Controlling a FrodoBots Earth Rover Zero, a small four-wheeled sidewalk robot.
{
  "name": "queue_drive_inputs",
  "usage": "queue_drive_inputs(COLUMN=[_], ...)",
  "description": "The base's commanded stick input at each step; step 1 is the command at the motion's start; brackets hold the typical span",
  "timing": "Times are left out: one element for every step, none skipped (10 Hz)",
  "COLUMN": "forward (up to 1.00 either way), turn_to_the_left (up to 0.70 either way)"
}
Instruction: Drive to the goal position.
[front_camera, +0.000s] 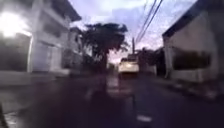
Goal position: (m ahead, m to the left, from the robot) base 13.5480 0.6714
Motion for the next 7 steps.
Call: queue_drive_inputs(forward=[0.7,0.7,0.7,0.7,0.7,0.7,0.7], turn_to_the_left=[0.0,0.0,0.0,0.0,0.0,0.0,0.0])
